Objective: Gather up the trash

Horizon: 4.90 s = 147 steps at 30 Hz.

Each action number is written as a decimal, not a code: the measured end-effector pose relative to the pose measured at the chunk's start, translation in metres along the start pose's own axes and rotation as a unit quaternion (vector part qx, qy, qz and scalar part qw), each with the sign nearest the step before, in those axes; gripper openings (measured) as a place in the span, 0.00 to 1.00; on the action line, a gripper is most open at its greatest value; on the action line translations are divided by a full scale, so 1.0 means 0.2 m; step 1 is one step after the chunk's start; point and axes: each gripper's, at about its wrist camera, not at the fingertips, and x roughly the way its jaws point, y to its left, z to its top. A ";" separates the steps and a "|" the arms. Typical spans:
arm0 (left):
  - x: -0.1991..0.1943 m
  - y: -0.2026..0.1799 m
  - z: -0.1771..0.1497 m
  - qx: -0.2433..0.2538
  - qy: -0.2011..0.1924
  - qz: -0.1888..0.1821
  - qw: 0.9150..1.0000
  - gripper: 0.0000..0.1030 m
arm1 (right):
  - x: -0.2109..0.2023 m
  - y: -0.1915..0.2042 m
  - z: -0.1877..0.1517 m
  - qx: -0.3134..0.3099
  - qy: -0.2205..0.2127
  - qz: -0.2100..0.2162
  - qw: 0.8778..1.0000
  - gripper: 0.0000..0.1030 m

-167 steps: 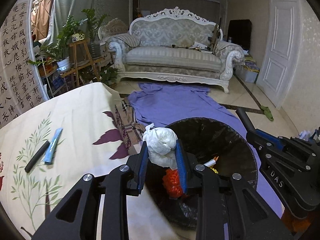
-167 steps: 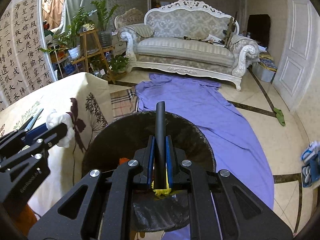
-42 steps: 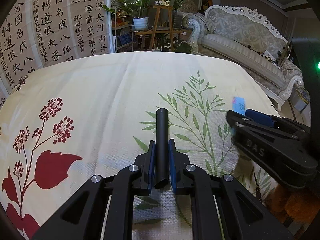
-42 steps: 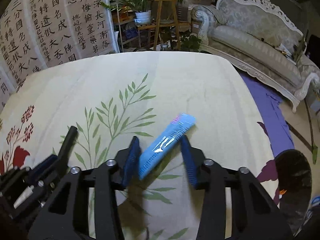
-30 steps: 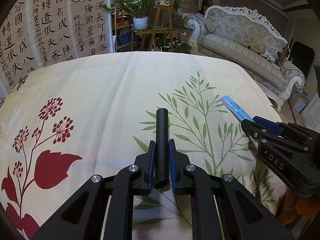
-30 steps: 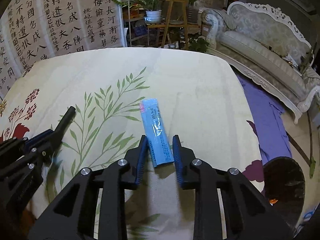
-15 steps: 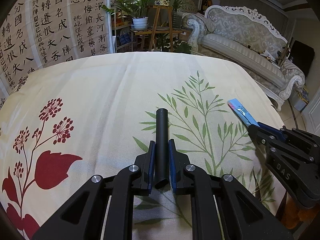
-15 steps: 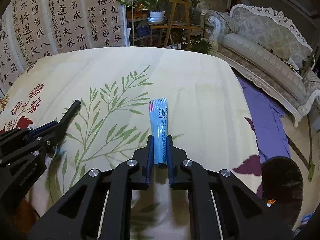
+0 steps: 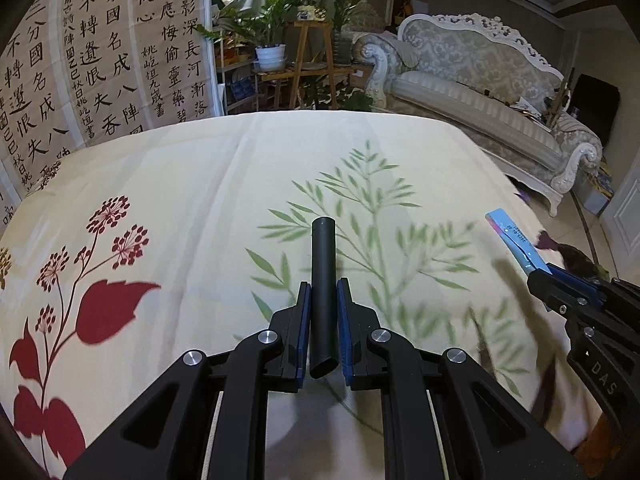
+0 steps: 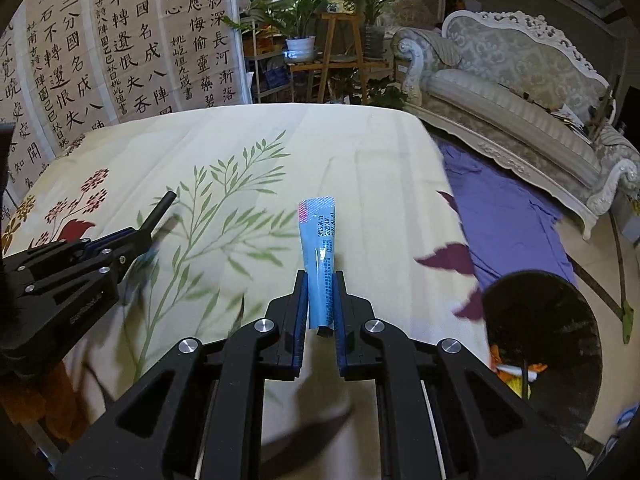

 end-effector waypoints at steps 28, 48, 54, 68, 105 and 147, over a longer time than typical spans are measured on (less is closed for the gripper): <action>-0.30 -0.90 -0.08 0.116 -0.086 -0.140 0.980 0.13 | -0.54 -0.79 -0.39 0.132 -0.076 -0.168 0.974 0.12; -0.05 -1.32 -0.03 0.161 -0.067 -0.148 0.974 0.14 | -0.37 -1.13 -0.43 0.178 -0.079 -0.172 0.966 0.13; -0.01 -1.33 -0.04 0.164 -0.054 -0.141 0.975 0.42 | -0.32 -1.17 -0.44 0.193 -0.073 -0.174 0.963 0.27; -0.04 -1.30 -0.05 0.150 -0.060 -0.130 0.978 0.75 | -0.41 -1.19 -0.47 0.210 -0.089 -0.202 0.953 0.62; -0.55 -0.94 -0.18 0.108 -0.118 -0.109 0.981 0.83 | -0.95 -0.73 -0.51 0.168 -0.164 -0.241 0.942 0.84; -0.56 -0.89 -0.22 0.095 -0.123 -0.110 0.982 0.83 | -0.98 -0.70 -0.50 0.163 -0.168 -0.241 0.942 0.84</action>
